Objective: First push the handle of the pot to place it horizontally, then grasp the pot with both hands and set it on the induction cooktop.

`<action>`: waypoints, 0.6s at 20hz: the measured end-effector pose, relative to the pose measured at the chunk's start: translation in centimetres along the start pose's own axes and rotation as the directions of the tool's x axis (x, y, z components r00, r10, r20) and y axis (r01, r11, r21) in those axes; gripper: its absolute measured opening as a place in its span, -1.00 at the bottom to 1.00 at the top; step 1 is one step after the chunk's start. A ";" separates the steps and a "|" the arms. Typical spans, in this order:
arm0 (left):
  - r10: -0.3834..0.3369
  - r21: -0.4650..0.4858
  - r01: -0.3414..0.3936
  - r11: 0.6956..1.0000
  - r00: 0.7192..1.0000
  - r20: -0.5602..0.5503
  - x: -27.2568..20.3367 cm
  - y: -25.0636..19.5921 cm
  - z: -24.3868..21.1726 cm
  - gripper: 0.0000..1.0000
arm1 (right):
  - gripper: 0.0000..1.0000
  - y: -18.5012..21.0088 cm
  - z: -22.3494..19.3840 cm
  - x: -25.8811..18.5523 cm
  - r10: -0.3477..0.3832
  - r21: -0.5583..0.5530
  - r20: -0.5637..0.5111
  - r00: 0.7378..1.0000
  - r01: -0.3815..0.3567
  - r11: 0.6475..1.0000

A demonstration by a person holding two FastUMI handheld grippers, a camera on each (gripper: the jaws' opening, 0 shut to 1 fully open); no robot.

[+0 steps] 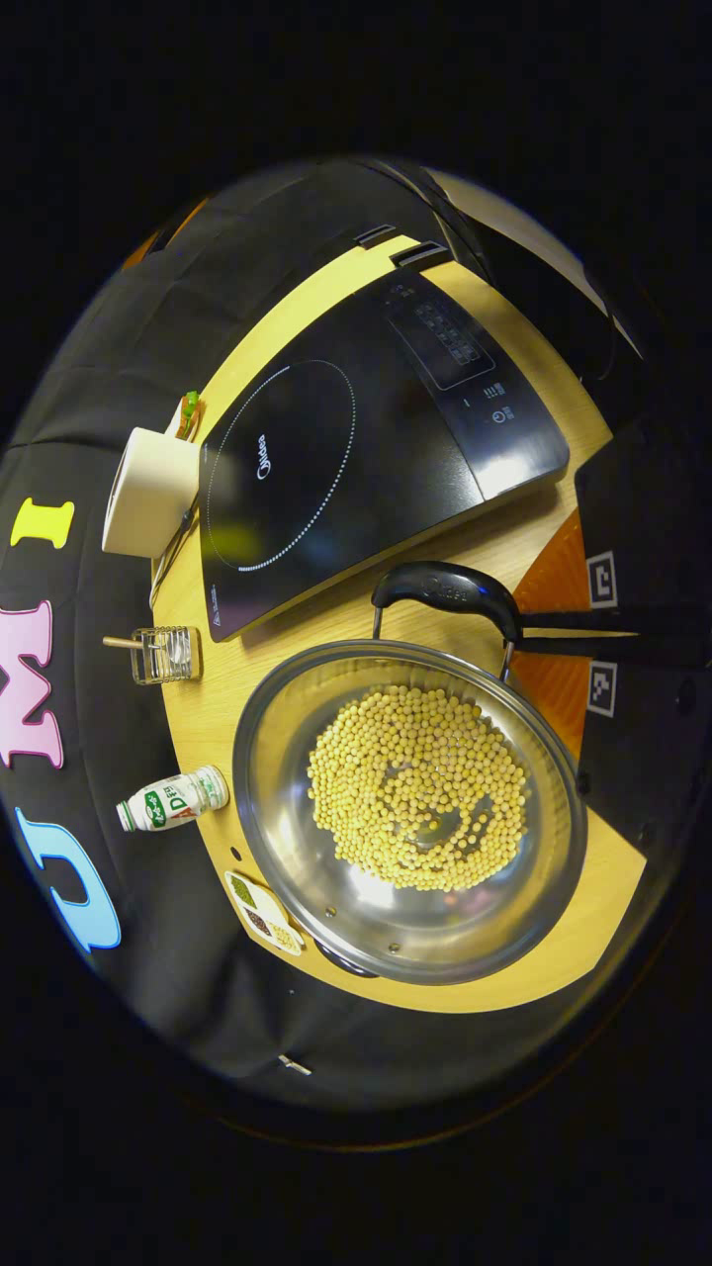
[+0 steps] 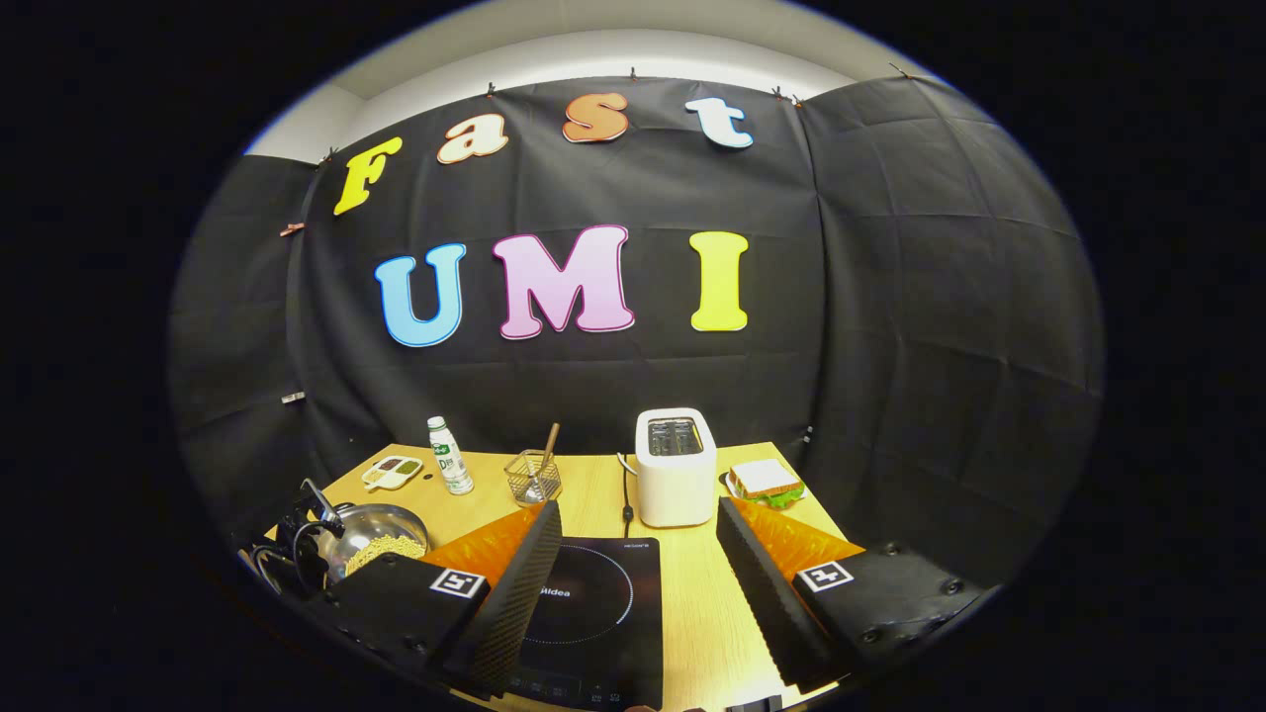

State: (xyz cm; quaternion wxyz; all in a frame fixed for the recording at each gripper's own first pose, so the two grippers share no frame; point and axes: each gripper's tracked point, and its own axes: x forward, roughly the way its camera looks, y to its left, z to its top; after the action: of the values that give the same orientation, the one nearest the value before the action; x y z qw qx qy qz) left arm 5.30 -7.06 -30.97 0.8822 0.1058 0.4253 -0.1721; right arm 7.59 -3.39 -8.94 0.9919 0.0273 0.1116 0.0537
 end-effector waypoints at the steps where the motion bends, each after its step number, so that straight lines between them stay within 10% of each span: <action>1: -0.004 0.003 0.004 1.000 1.000 0.001 0.2 -0.1 0.3 -0.90 | 0.97 -0.2 0.0 0.2 -0.007 0.004 0.001 1.000 0.007 1.000; 12: -0.043 0.017 0.043 0.999 0.999 0.021 3.2 -1.1 4.5 -0.90 | 0.97 -2.4 0.8 1.0 -0.070 0.004 0.024 0.997 0.070 0.998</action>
State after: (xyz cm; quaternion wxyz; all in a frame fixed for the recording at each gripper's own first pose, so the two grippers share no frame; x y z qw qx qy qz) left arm 9.95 -10.24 -30.70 0.8820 0.1021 0.4163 -0.1958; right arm 9.03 -5.72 -8.54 0.9944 0.0254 0.1005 0.0182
